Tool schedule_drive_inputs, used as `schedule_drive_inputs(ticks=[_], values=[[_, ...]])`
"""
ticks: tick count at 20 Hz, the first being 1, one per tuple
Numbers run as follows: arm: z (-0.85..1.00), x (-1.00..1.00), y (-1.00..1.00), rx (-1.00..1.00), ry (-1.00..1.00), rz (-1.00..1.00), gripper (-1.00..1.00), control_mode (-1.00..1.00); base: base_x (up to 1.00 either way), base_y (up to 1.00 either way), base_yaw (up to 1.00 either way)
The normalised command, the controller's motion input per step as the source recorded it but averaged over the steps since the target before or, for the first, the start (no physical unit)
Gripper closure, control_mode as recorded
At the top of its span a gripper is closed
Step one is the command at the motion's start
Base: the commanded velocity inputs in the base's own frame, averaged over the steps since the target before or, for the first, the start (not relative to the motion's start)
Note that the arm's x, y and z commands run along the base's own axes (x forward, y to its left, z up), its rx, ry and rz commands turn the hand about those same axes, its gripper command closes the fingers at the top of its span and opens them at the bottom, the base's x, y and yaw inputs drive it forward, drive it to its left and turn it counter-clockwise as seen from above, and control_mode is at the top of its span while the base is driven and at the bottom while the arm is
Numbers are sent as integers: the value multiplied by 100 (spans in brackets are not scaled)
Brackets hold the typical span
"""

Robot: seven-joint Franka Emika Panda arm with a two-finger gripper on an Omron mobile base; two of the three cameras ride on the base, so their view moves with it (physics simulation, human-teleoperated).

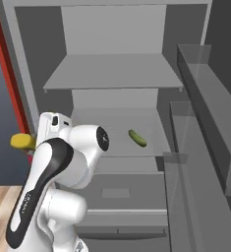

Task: Place the mustard and mayonnaise from the counter to the top shelf of the fridge. If the existing items in the fridge are on the top shelf, move them to other shelves.

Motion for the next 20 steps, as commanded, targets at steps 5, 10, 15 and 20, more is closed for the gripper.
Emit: schedule_drive_inputs(ticks=[5,10,15,20], values=[[56,52,-1,15,0,-21,100,-100,0,0,0],[79,57,-19,22,0,-29,100,-100,0,0,0],[92,83,-38,8,5,-31,100,-100,0,0,0],[100,64,-55,8,25,-30,100,-100,0,0,0]])
